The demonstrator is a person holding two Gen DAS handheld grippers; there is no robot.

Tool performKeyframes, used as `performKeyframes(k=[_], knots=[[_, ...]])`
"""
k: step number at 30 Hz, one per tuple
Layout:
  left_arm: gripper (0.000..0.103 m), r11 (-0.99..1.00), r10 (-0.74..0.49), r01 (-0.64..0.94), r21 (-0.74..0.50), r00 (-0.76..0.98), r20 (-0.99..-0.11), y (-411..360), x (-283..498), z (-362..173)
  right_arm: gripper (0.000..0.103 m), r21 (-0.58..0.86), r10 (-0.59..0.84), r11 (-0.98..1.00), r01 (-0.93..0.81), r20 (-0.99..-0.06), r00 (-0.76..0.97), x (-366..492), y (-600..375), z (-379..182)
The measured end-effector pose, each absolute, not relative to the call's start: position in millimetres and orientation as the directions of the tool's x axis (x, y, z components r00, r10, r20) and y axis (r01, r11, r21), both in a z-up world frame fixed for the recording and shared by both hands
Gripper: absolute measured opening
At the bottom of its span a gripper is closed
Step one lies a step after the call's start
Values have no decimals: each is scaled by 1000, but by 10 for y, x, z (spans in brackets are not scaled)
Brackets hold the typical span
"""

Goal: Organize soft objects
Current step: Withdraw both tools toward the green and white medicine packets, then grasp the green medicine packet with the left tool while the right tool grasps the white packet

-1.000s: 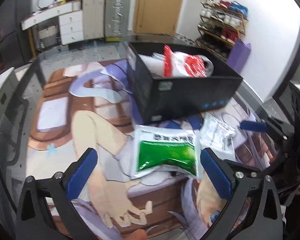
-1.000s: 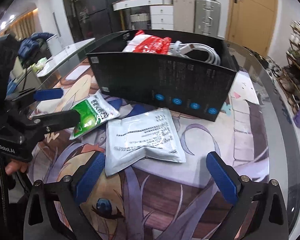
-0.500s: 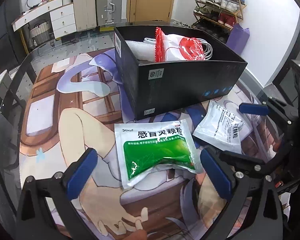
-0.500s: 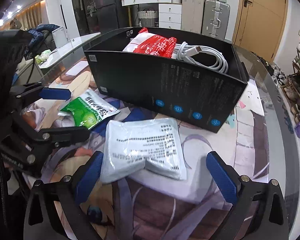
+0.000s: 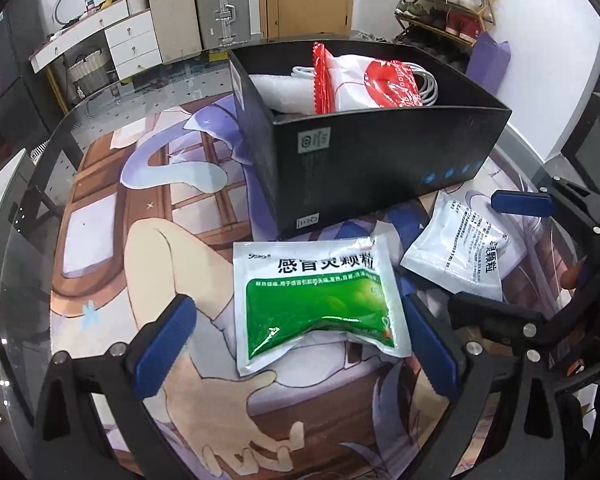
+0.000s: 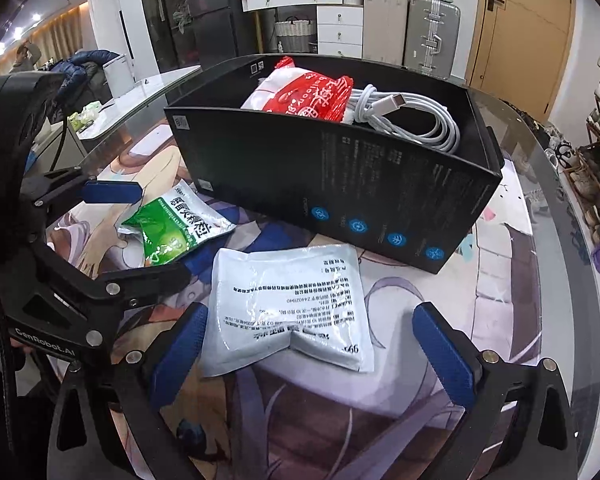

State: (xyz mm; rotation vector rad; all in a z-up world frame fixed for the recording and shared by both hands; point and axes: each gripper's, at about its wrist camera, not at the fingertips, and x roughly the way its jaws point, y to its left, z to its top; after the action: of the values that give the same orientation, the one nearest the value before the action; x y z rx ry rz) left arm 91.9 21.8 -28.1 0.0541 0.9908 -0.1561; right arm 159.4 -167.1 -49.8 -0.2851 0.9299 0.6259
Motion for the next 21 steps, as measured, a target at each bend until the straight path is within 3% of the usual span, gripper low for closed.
performKeyframes(k=[3, 5, 8, 21], knots=[[90, 988, -105, 149, -25, 560, -822, 245, 894, -258, 102, 28, 372, 792, -610, -815, 445, 1593, -1659, -499], [76, 990, -102, 140, -23, 584, -805, 286, 861, -239, 102, 30, 376, 790, -613, -813, 445, 1580, -1663, -500], [67, 990, -106, 140, -27, 601, -792, 332, 831, -222, 102, 41, 384, 789, -613, -812, 440, 1547, -1693, -494], [54, 990, -105, 140, -21, 623, -775, 322, 768, -203, 102, 38, 368, 806, -591, -815, 449, 1567, -1648, -492]])
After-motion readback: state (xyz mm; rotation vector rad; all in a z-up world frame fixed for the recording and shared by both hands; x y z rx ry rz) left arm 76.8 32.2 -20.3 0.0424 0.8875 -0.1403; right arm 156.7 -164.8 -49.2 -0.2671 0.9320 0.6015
